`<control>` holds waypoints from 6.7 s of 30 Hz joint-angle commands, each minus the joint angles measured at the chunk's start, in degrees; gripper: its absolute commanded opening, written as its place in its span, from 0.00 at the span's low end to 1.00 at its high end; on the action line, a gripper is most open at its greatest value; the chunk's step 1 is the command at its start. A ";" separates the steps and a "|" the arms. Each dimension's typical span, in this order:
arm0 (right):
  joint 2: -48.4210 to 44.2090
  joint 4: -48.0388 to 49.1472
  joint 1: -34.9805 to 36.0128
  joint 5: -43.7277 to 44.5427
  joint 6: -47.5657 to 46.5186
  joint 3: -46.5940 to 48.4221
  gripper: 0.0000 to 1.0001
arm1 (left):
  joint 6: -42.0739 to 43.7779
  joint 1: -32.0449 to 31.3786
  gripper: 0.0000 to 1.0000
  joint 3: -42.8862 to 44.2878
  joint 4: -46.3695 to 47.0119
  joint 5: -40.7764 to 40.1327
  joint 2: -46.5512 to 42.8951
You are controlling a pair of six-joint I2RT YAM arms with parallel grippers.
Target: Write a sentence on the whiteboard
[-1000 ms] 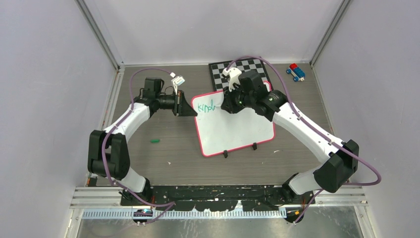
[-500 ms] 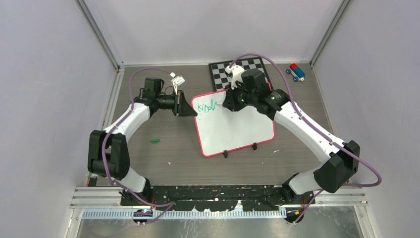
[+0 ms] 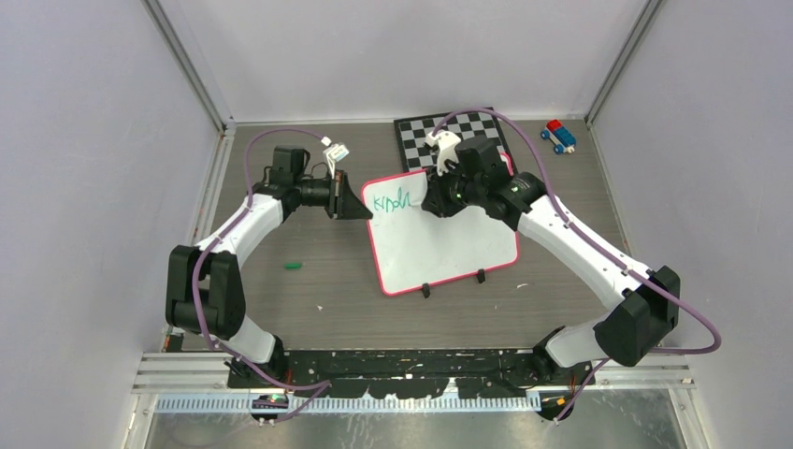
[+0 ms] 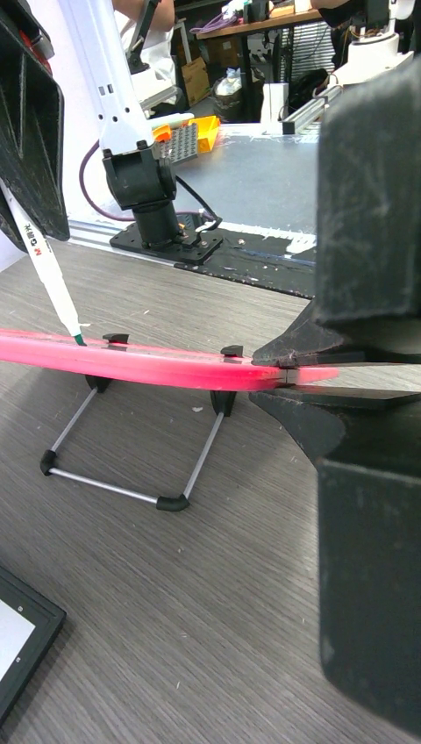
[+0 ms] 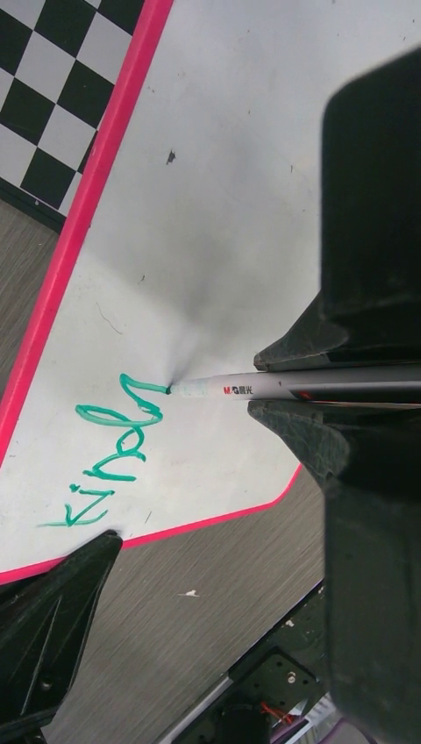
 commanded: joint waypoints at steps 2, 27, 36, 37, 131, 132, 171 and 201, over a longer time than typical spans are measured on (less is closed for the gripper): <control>-1.80 0.70 -2.01 3.59 -1.22 1.72 0.00 | 0.76 -0.44 0.00 0.38 -0.03 2.28 -0.52; 0.77 0.62 -0.86 1.08 -0.40 2.95 0.00 | 0.94 -0.49 0.00 0.36 -0.07 2.26 -0.39; -2.35 0.56 -0.96 1.79 -1.07 -1.40 0.00 | 0.94 -0.42 0.00 0.35 -0.05 2.24 -0.24; -2.55 0.51 -1.05 2.05 -1.18 -1.62 0.00 | 0.99 -0.46 0.00 0.30 0.01 2.20 -0.33; -3.13 -2.86 -7.98 -3.83 0.18 5.15 0.00 | 1.21 -0.44 0.00 -0.06 -0.47 2.40 -0.60; -2.81 -2.70 -7.93 -3.91 0.31 5.16 0.00 | 1.27 -0.42 0.00 -0.16 -0.48 2.38 -0.70; -3.40 -3.71 -7.30 0.63 -2.75 0.95 0.00 | 1.08 -0.43 0.00 -0.19 -0.49 2.13 -0.63; -3.47 -5.72 -5.76 -12.40 0.20 5.35 0.00 | 0.22 -0.43 0.01 -1.35 1.20 1.67 -1.53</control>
